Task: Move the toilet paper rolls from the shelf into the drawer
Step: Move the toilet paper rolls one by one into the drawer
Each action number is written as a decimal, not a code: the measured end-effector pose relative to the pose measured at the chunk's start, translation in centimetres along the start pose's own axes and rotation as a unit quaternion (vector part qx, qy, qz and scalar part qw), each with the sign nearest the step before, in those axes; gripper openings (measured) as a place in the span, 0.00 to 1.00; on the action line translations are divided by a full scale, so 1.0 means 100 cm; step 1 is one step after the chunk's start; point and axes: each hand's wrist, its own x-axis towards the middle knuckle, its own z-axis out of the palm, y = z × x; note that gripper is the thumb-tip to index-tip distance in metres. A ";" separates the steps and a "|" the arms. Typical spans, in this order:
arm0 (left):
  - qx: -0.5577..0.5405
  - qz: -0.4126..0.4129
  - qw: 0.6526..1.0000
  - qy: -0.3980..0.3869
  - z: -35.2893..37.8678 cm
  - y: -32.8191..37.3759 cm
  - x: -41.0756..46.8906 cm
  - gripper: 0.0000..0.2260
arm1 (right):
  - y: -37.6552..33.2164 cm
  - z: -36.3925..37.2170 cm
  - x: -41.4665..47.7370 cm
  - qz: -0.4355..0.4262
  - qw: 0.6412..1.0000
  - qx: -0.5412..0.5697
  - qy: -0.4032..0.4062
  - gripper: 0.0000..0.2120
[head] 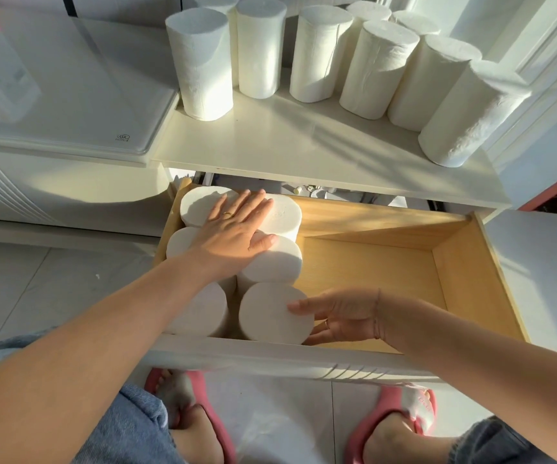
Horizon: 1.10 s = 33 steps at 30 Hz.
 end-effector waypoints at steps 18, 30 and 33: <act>-0.003 0.037 0.999 0.005 0.004 0.010 0.008 0.29 | -0.076 -0.044 -0.057 -0.437 0.755 -0.198 0.447 0.14; 0.001 0.041 0.999 0.011 0.013 0.028 0.020 0.29 | -0.151 -0.182 -0.070 -0.464 0.648 0.001 0.604 0.48; 0.002 0.040 0.999 0.013 0.013 0.027 0.021 0.29 | -0.161 -0.188 -0.063 -0.500 0.648 0.014 0.575 0.48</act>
